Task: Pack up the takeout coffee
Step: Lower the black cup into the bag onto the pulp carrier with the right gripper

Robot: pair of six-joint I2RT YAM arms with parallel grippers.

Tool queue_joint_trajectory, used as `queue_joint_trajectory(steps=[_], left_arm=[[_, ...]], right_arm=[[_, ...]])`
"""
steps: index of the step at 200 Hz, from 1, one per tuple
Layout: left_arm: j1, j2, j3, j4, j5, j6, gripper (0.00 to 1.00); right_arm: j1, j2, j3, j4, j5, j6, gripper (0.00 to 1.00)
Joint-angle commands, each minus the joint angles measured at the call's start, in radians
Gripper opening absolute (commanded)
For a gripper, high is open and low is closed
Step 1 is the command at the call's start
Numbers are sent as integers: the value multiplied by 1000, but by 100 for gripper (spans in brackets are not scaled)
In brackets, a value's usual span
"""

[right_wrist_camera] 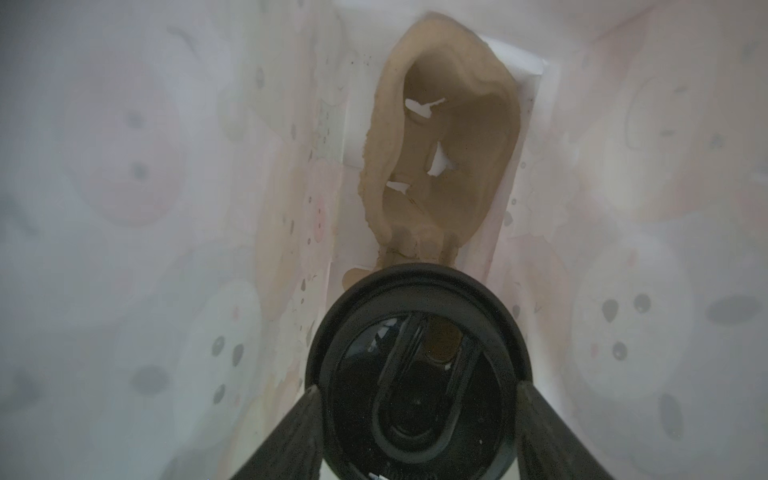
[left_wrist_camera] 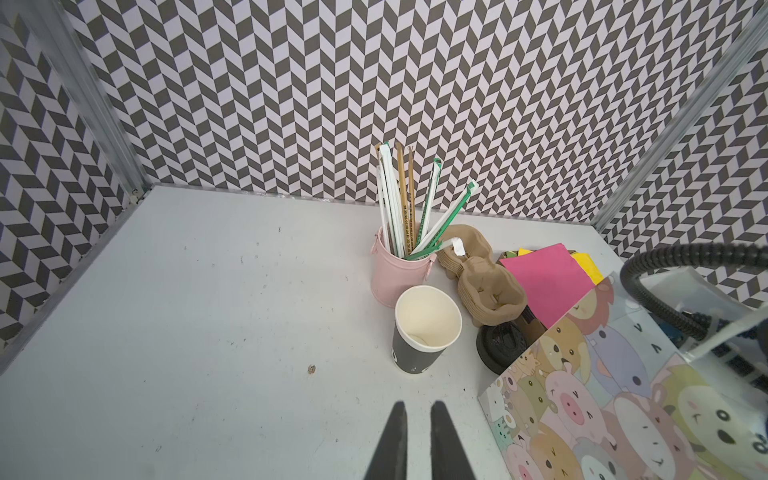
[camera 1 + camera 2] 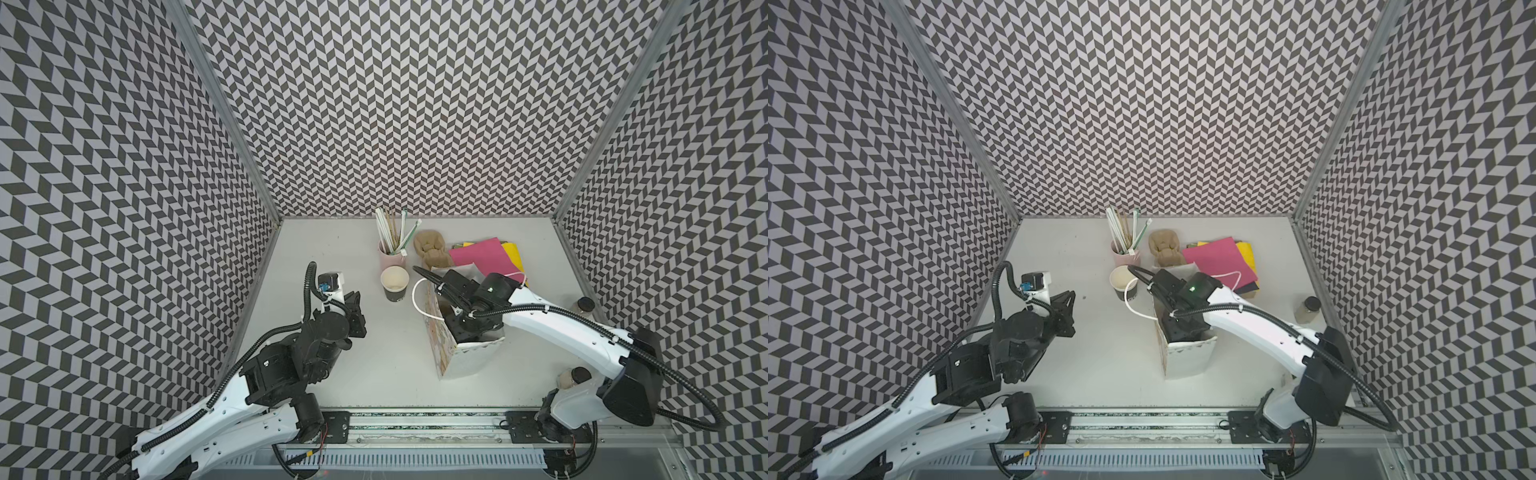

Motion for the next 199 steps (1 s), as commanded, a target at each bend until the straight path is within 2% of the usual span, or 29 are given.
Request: queue_joint_trajectory(steps=[1,48,81,117,155,182,199], left_arm=[[-4,4,10,-16,-28,-11,14],[-5,9,10,-17,-27,-10,14],[-4,11,10,-18,-27,-11,14],[-4,11,10,-18,-27,-11,14],[-5,12,10,-18,-28,-10,14],[-4,15,10,-18,-27,-10,14],[-4,18,10,-18,-26,-10,14]], right_arm=[[4,26,-68,21,-40,0,0],[6,25,-67,12,-34,0,0],[5,30,-9,-18,-25,6,0],[5,41,59,-56,-10,2,24],[5,43,100,-77,-3,-1,41],[5,41,140,-92,2,-2,59],[6,45,147,-100,1,-10,64]])
